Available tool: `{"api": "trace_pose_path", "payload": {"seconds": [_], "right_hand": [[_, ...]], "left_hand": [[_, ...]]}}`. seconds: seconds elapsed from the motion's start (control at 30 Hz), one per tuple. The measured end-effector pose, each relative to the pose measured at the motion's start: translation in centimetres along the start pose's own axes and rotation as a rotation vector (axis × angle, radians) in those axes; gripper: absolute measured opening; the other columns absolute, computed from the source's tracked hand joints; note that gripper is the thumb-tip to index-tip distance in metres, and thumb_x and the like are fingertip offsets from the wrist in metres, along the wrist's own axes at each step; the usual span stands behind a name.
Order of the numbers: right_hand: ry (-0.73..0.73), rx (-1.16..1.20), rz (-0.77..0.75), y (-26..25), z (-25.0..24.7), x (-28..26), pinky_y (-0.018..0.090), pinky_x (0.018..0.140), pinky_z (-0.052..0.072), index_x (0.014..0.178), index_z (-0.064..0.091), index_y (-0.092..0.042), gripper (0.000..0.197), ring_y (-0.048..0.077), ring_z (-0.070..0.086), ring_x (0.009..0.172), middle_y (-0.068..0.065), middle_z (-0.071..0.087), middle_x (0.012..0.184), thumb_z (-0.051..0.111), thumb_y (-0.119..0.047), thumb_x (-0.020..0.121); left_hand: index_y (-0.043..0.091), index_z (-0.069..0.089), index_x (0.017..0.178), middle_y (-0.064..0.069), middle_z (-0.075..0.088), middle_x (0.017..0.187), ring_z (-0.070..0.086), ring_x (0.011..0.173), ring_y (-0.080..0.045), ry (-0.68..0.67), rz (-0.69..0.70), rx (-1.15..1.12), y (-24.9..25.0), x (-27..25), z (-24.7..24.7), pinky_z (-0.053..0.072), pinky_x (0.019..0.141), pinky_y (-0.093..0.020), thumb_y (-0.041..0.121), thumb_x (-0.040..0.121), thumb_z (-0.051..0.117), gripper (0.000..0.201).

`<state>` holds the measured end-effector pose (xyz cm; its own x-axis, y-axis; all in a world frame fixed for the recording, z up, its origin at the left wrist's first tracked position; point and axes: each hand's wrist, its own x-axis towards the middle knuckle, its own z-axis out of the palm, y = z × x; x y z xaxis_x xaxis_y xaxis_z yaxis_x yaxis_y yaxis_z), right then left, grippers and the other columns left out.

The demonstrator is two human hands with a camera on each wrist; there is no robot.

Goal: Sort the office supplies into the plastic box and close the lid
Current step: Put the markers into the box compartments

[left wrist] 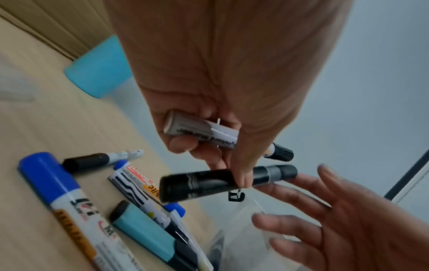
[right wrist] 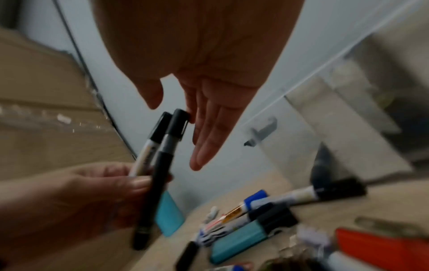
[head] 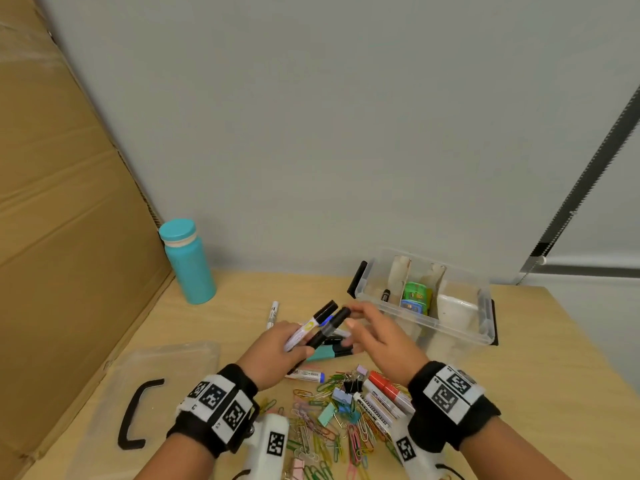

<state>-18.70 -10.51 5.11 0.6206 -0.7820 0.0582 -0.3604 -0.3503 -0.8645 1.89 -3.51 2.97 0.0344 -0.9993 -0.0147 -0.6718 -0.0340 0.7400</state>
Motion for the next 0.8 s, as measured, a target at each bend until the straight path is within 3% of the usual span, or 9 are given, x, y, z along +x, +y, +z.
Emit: {"api": "trace_pose_path", "payload": {"seconds": [0.13, 0.2, 0.27, 0.33, 0.47, 0.57, 0.63, 0.7, 0.8], "right_hand": [[0.028, 0.321, 0.037, -1.1, 0.6, 0.2, 0.031, 0.077, 0.058, 0.117, 0.046, -0.02, 0.021, 0.019, 0.071, 0.086, 0.002, 0.06, 0.118, 0.051, -0.017, 0.096], [0.052, 0.322, 0.009, -1.6, 0.1, 0.2, 0.031, 0.076, 0.058, 0.109, 0.048, -0.017, 0.015, 0.018, 0.071, 0.085, 0.004, 0.064, 0.113, 0.052, -0.012, 0.095], [0.177, 0.193, -0.084, -2.1, -1.2, 0.1, 0.029, 0.077, 0.057, 0.107, 0.048, -0.022, 0.016, 0.01, 0.069, 0.085, -0.002, 0.067, 0.103, 0.053, -0.013, 0.094], [0.397, 0.051, -0.211, -2.7, -3.1, 0.1, 0.023, 0.077, 0.055, 0.108, 0.047, -0.027, 0.02, 0.002, 0.066, 0.087, -0.009, 0.066, 0.097, 0.053, -0.016, 0.093], [0.631, -0.183, -0.334, -2.1, -5.5, 0.7, 0.007, 0.076, 0.048, 0.111, 0.045, -0.025, 0.021, 0.0, 0.061, 0.091, -0.008, 0.06, 0.102, 0.053, -0.016, 0.094], [0.585, -0.424, -0.238, 0.3, -5.6, 2.2, 0.018, 0.076, 0.053, 0.116, 0.048, -0.02, 0.022, 0.011, 0.063, 0.088, -0.001, 0.061, 0.109, 0.051, -0.018, 0.095], [0.477, -0.576, -0.115, 1.7, -5.0, 3.5, 0.029, 0.07, 0.056, 0.121, 0.047, -0.019, 0.024, 0.017, 0.064, 0.081, 0.002, 0.061, 0.114, 0.048, -0.02, 0.096], [0.364, -0.699, -0.011, 2.6, -4.4, 4.3, 0.032, 0.071, 0.056, 0.125, 0.047, -0.019, 0.028, 0.021, 0.066, 0.083, 0.003, 0.06, 0.119, 0.045, -0.018, 0.097], [0.214, -0.809, -0.007, 3.4, -3.8, 4.1, 0.032, 0.097, 0.046, 0.124, 0.052, -0.018, 0.028, 0.022, 0.058, 0.114, 0.002, 0.059, 0.125, 0.041, -0.018, 0.099]], "left_hand": [[0.024, 0.055, 0.091, 0.003, 0.049, 0.087, 0.05, 0.074, -0.009, -0.002, 0.008, -0.014, 1.0, 0.4, 0.6, 0.041, 0.067, -0.02, 0.027, 0.089, 0.06, 0.007], [0.019, 0.056, 0.106, -0.001, 0.051, 0.098, 0.053, 0.084, -0.013, 0.016, 0.017, -0.021, 1.1, 0.2, 0.7, 0.043, 0.075, -0.024, 0.029, 0.092, 0.057, 0.018], [0.023, 0.052, 0.114, 0.002, 0.05, 0.105, 0.052, 0.09, -0.008, 0.071, 0.022, -0.113, 1.4, -0.4, 0.5, 0.042, 0.076, -0.02, 0.031, 0.096, 0.049, 0.02], [0.028, 0.048, 0.119, 0.009, 0.051, 0.105, 0.049, 0.08, 0.001, 0.11, 0.021, -0.208, 1.4, -1.0, 0.2, 0.04, 0.073, -0.018, 0.031, 0.099, 0.038, 0.022], [0.036, 0.049, 0.115, 0.008, 0.059, 0.087, 0.05, 0.068, -0.002, 0.106, 0.003, -0.253, -0.3, -1.9, 0.0, 0.045, 0.073, -0.029, 0.027, 0.101, 0.034, 0.022], [0.033, 0.052, 0.106, 0.004, 0.059, 0.098, 0.055, 0.091, -0.005, 0.124, 0.007, -0.214, -0.9, -2.2, 0.3, 0.043, 0.086, -0.023, 0.021, 0.1, 0.039, 0.019], [0.031, 0.054, 0.104, 0.002, 0.051, 0.104, 0.048, 0.097, 0.004, 0.158, 0.034, -0.161, -0.8, -2.2, 0.5, 0.037, 0.084, -0.006, 0.016, 0.098, 0.044, 0.019], [0.032, 0.054, 0.104, 0.001, 0.045, 0.103, 0.045, 0.096, 0.009, 0.184, 0.047, -0.135, -0.5, -2.2, 0.4, 0.033, 0.082, 0.001, 0.014, 0.096, 0.048, 0.02], [0.03, 0.056, 0.109, 0.002, 0.045, 0.102, 0.044, 0.101, 0.005, 0.221, 0.098, -0.088, -0.6, -2.3, 0.0, 0.032, 0.084, 0.002, 0.012, 0.094, 0.053, 0.023]]}}
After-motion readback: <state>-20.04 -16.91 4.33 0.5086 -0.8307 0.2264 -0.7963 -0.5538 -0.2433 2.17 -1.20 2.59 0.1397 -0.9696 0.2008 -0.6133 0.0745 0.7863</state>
